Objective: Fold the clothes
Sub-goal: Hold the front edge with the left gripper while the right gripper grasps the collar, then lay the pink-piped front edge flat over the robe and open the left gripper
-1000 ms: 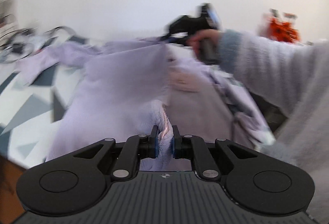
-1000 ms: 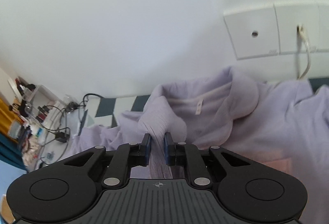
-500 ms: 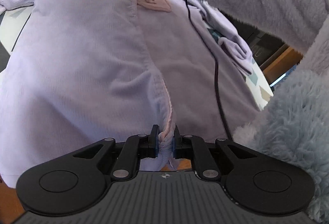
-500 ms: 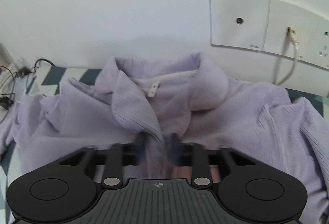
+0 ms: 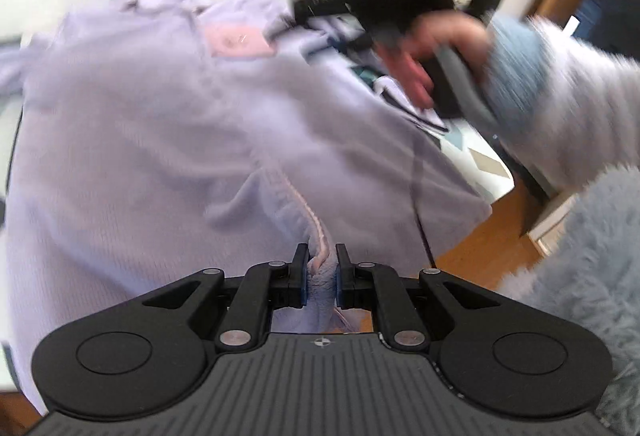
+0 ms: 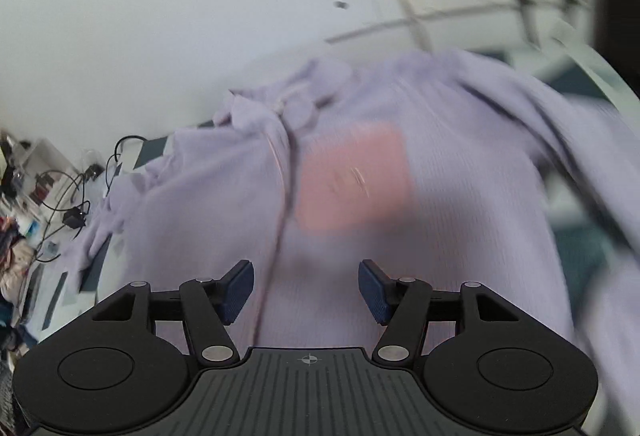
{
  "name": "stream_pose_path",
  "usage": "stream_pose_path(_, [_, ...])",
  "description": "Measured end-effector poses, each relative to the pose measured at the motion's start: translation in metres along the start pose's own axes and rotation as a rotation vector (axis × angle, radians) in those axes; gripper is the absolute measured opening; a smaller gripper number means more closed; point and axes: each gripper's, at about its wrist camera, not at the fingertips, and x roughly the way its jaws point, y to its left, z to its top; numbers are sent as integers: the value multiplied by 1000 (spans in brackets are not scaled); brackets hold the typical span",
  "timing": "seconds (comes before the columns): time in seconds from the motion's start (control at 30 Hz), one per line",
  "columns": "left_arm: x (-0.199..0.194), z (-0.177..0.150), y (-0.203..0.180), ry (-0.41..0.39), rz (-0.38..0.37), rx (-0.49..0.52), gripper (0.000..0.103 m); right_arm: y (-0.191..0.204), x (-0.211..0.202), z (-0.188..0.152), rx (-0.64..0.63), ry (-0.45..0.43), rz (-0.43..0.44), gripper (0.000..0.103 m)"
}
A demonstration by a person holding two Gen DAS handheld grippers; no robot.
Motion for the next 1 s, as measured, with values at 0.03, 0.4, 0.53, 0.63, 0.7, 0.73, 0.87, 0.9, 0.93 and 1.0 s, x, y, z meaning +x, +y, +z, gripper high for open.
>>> stream_pose_path(0.03, [-2, 0, 2, -11, -10, 0, 12, -2, -15, -18, -6, -18, -42, 55])
stream_pose_path(0.4, [-24, 1, 11, -13, -56, 67, 12, 57, -74, -216, -347, 34, -143, 66])
stream_pose_path(0.53, [-22, -3, 9, 5, -56, 87, 12, 87, -65, -247, -466, -15, -238, 69])
stream_pose_path(0.63, [-18, -5, 9, 16, -64, 87, 12, 103, -60, -259, -539, -21, -220, 68])
stream_pose_path(0.7, [-15, -7, 7, 25, -64, 101, 12, 112, -61, -267, -594, -46, -218, 68])
stream_pose_path(0.73, [-14, -8, 6, 33, -62, 105, 12, 115, -60, -271, -617, -58, -217, 68])
stream_pose_path(0.87, [-6, -12, 1, 60, -80, 112, 12, 116, -54, -280, -668, -48, -213, 68])
stream_pose_path(0.9, [-2, -13, -1, 72, -83, 128, 12, 116, -51, -282, -678, -34, -212, 68])
stream_pose_path(0.93, [2, -15, -4, 85, -83, 148, 12, 115, -48, -284, -687, -21, -211, 68])
stream_pose_path(1.0, [14, -19, -12, 113, -65, 213, 12, 114, -49, -286, -716, 1, -214, 68])
